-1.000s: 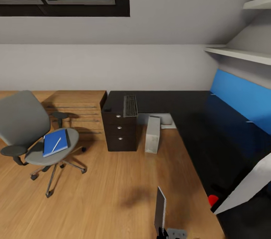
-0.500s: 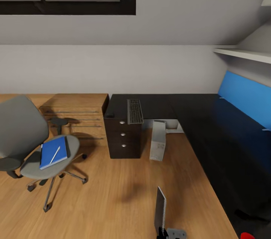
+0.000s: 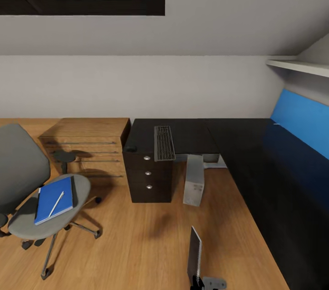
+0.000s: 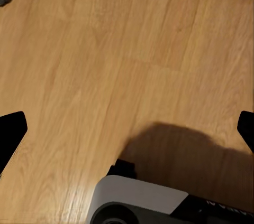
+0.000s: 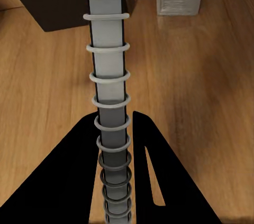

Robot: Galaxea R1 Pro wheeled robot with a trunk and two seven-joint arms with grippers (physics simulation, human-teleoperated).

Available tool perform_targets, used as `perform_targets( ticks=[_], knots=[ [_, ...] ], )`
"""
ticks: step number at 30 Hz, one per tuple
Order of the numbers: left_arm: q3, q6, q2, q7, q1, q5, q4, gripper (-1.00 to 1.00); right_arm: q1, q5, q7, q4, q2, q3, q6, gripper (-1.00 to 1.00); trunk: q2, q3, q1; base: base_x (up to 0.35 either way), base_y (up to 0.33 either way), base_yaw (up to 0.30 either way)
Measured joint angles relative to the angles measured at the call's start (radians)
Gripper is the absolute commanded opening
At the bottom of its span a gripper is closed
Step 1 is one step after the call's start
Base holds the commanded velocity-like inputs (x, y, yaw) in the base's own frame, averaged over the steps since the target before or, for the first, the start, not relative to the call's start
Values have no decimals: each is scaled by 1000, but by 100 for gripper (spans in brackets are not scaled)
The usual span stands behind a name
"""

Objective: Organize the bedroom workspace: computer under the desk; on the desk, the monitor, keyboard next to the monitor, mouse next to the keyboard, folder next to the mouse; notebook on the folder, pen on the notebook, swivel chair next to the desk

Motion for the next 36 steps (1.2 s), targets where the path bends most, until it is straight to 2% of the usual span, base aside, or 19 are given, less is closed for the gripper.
perform_targets(
  ticks=[4, 10, 12, 13, 15, 18, 19, 20, 21, 23, 24, 27, 29, 31, 32, 33, 35, 36],
  knots=[
    [0, -39, -1, 0, 0, 0, -3, 100, 0, 0, 0, -1, -1, 1, 0, -100, 0, 0, 0, 331, 0, 0],
    [-1, -52, -1, -1, 0, 2, -49, 100, 0, 1, 0, -16, -1, 3, 0, -100, 0, 0, 0, 331, 0, 0],
    [0, -51, -1, -1, 0, 2, -100, 100, -1, 1, 0, -50, -1, 2, 0, -100, 0, 0, 0, 331, 0, 0],
    [-1, -46, -2, -1, 0, 2, -152, 100, -1, -3, -2, -113, -2, -4, 5, -100, 0, 0, 0, 331, 0, 0],
    [-1, -34, -2, -1, 0, 3, -188, 100, -1, -4, -3, -176, -2, -2, 12, -100, 0, 0, 0, 331, 0, 0],
    [-3, 19, -5, -2, 0, 3, -262, 100, 0, -7, -4, -293, -5, -6, 58, -100, 0, 0, 0, 331, 0, 0],
    [-20, 119, -14, -2, 0, 4, -380, 100, 0, -18, -5, -376, -14, -23, 170, -100, 0, 0, 0, 331, 0, 0],
    [-24, 144, -15, -1, 0, 4, -417, 100, -1, -18, -5, -495, -16, -29, 200, -100, 0, 0, 0, 331, 0, 0],
    [-30, 188, -16, -1, 0, 4, -469, 100, -1, -27, -5, -616, -19, -53, 256, -100, 0, 0, 0, 331, 0, 0],
    [-34, 234, -18, -1, 0, 5, -522, 100, -1, -43, -5, -687, -21, -86, 317, -100, 0, 0, 0, 331, 0, 0],
    [-37, 279, -21, -1, 0, 6, -567, 100, -1, -61, -4, -764, -22, -118, 379, -100, 0, 0, 0, 331, 0, 0],
    [-40, 355, -35, 0, 0, 7, -652, 100, -1, -97, -3, -886, -25, -174, 493, -100, 0, 0, 0, 331, 0, 0],
    [-41, 379, -46, 0, 0, 9, -690, 100, 0, -118, -2, -929, -28, -204, 536, -100, 0, 0, 0, 331, 0, 0],
    [-41, 399, -60, 1, 0, 10, -732, 100, 0, -161, -1, -970, -34, -250, 573, -100, 0, 0, 0, 331, 0, 0],
    [-42, 406, -67, 1, 0, 10, -751, 100, 0, -190, 0, -985, -37, -274, 587, -100, 0, 0, 0, 316, -81, 0],
    [-41, 414, -75, 1, 0, 16, -794, 100, -1, -247, 0, -1003, -41, -306, 615, -100, 0, 0, 0, 313, -96, 0],
    [-40, 415, -76, 1, 0, 30, -809, 100, -1, -270, 1, -1007, -41, -312, 634, -100, 0, 0, 0, 308, -116, 0],
    [-40, 414, -77, 2, 0, 51, -818, 100, -2, -292, 3, -1010, -42, -317, 659, -100, 0, 0, 0, 313, -62, 0]
  ],
)
